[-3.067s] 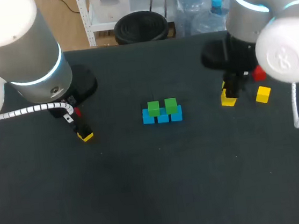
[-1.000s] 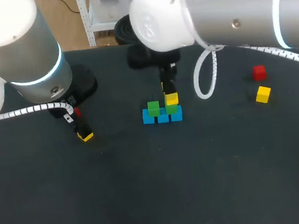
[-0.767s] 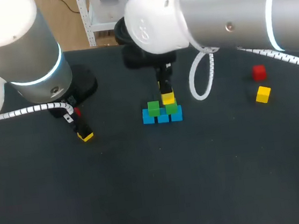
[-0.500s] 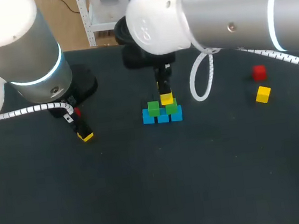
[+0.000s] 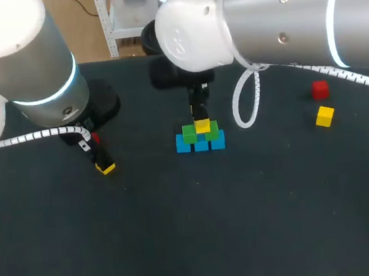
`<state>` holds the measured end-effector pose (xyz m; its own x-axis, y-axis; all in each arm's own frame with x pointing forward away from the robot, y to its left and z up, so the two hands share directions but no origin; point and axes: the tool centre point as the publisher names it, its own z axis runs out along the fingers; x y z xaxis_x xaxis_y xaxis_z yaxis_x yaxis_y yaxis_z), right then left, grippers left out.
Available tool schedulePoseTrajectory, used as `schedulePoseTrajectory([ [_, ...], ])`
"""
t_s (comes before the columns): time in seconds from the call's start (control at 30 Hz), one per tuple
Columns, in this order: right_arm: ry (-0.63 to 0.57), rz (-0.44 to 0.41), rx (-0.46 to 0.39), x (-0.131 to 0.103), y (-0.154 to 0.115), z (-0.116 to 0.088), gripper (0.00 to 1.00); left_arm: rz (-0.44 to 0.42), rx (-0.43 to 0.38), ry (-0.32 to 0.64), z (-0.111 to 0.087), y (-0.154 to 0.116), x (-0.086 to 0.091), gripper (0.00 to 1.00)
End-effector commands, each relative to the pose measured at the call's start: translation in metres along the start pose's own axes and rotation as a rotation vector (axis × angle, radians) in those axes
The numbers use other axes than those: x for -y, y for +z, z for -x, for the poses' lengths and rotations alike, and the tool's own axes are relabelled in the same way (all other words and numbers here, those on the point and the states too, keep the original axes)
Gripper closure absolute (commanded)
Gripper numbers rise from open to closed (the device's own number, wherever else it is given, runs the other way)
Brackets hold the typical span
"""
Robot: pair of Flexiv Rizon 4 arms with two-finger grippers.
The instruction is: Place the blue cubes, place green cubes on the blue cubes, place the yellow cubes on the green cubes, then place the red cubes on the yellow cubes, and place purple cube on the red cubes.
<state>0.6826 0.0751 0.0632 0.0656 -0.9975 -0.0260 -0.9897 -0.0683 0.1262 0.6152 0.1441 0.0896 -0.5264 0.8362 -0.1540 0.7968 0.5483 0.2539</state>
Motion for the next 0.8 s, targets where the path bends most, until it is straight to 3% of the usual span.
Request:
schedulePoseTrajectory([
  [0.03,-0.003,0.008,-0.004,0.0048,-0.0015,0.0033,1.0,-0.005,0.0,0.002,0.0001,0.0002,-0.0016,0.0],
  [0.8,-0.011,0.019,-0.006,0.0057,0.0034,0.0064,1.0,-0.005,0.0,0.002,0.0001,0.0002,-0.0016,0.0],
])
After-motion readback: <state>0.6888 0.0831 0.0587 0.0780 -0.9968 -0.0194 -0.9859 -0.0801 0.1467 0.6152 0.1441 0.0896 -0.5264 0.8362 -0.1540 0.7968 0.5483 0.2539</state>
